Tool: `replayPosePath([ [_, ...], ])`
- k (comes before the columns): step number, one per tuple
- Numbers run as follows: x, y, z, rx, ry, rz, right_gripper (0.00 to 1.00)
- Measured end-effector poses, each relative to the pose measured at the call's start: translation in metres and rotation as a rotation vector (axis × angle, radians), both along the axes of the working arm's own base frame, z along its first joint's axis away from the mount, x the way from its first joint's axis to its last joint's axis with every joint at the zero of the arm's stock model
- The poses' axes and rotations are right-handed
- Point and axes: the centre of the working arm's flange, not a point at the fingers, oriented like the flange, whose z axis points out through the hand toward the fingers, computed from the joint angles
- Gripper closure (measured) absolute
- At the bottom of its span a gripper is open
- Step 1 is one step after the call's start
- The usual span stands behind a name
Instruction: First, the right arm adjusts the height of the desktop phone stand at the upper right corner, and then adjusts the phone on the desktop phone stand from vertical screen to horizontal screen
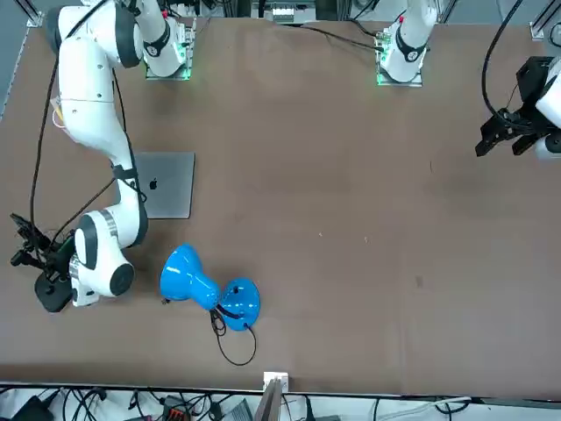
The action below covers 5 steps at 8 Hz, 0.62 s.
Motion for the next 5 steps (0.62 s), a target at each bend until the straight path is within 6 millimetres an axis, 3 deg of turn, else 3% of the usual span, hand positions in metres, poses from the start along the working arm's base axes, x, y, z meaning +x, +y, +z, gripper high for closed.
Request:
replayPosePath([
  [5, 0.0027, 0.0018, 0.0095, 0.056, 0.021, -0.016, 0.82],
])
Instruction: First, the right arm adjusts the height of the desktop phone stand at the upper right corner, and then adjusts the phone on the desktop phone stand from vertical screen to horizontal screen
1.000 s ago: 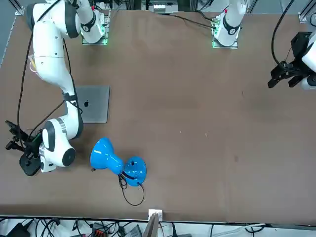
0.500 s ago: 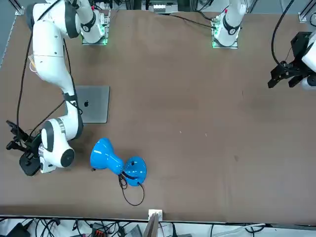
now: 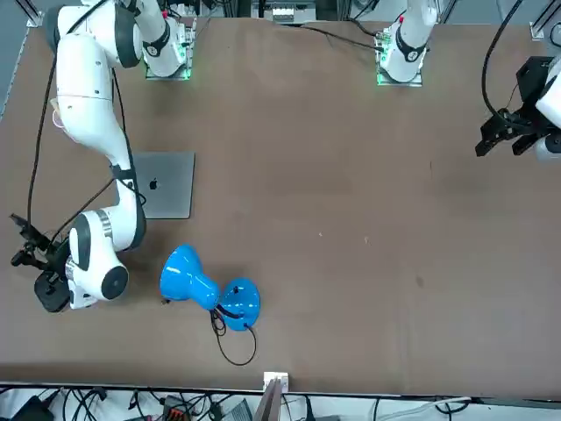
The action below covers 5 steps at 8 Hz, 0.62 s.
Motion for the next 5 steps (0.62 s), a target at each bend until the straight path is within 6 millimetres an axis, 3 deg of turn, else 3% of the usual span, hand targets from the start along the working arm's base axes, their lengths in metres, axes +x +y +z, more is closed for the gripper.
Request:
replayPosePath([
  [5, 0.0037, 0.0055, 0.0104, 0.028, -0.001, -0.004, 0.82],
])
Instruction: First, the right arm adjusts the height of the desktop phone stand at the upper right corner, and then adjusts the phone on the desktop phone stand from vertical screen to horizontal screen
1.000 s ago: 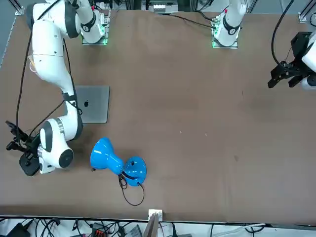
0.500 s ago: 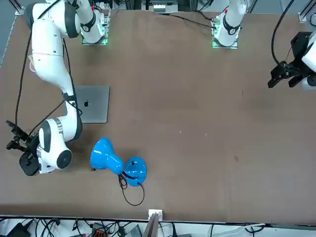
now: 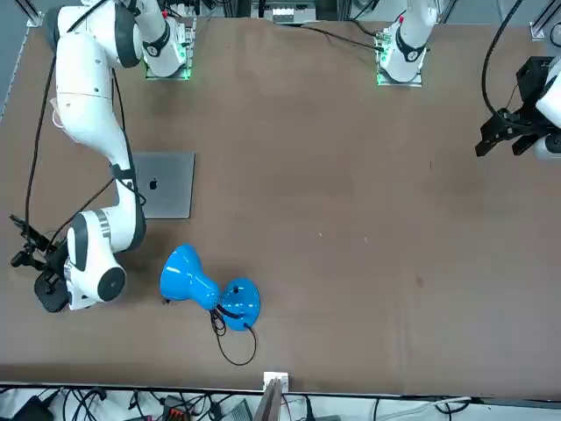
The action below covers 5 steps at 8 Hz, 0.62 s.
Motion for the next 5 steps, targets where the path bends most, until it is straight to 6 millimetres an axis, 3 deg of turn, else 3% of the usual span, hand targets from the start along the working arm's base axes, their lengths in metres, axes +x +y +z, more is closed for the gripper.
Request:
replayPosePath([
  [5, 0.004, 0.007, 0.012, 0.025, 0.011, 0.005, 0.82],
])
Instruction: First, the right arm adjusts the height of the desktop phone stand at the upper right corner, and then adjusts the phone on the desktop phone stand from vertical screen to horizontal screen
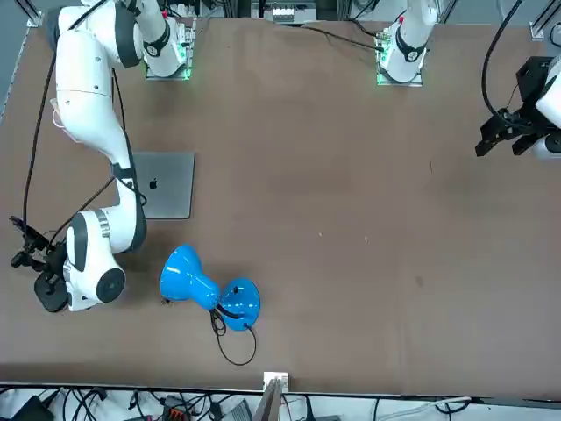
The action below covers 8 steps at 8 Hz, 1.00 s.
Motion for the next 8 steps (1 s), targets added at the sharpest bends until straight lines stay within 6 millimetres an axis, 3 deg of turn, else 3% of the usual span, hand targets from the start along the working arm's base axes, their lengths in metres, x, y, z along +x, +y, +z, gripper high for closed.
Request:
replayPosePath([
  [8, 0.003, 0.005, 0.020, 0.037, 0.006, -0.013, 0.82],
])
